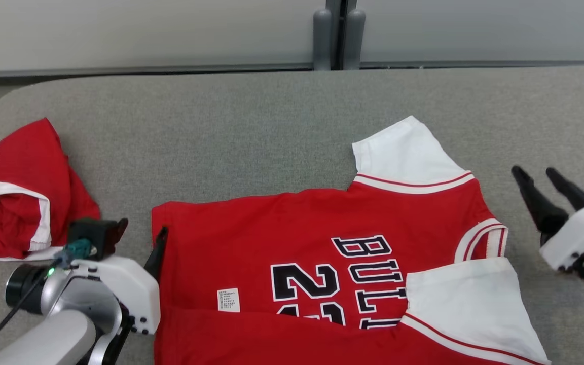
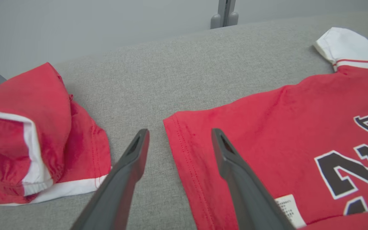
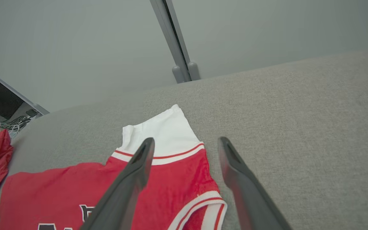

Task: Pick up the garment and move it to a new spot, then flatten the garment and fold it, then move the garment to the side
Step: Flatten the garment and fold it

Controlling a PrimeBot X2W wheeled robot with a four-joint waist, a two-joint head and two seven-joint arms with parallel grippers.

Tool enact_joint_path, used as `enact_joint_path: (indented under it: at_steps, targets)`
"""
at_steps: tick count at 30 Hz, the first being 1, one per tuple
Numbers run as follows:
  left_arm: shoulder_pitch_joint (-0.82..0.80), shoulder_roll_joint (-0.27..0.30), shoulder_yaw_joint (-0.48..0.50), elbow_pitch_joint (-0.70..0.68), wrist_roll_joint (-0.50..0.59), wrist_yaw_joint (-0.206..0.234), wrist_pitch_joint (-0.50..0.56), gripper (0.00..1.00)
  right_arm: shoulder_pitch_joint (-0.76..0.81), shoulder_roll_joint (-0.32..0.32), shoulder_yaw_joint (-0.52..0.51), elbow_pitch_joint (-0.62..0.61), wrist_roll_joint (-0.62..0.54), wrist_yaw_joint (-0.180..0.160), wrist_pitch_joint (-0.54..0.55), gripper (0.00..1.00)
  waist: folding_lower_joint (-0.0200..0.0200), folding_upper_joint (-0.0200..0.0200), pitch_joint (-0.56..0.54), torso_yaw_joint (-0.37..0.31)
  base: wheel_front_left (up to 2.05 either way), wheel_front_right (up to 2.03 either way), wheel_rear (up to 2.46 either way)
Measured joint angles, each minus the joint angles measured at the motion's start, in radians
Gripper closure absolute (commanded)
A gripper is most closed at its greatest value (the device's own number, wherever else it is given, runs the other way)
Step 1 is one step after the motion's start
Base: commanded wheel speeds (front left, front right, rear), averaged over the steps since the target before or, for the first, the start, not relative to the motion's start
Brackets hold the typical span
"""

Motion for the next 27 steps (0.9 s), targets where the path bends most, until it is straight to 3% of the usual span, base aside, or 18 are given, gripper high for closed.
enact_joint_path:
  at_steps: [9,16,27]
  targets:
    - [-0.182,-0.076,-0.028,0.102,0.021,-0.089,0.080,0.00,-0.330,-0.119,0.158,0.206,0.035,0.000,-0.010,0.00,0.0000,-0.0001,0.144,0.048,0.00,0.00,0.00]
    - [-0.249,-0.109,-0.045,0.138,0.015,-0.135,0.133,0.00,-0.511,-0.162,0.295,0.365,0.079,0.000,0.016,0.00,0.0000,0.0000,0.218,0.091,0.00,0.00,0.00]
    - [-0.308,-0.144,-0.049,0.122,0.015,-0.163,0.141,0.00,-0.683,-0.188,0.449,0.544,0.154,0.000,0.042,0.00,0.0000,0.0000,0.291,0.142,0.00,0.00,0.00]
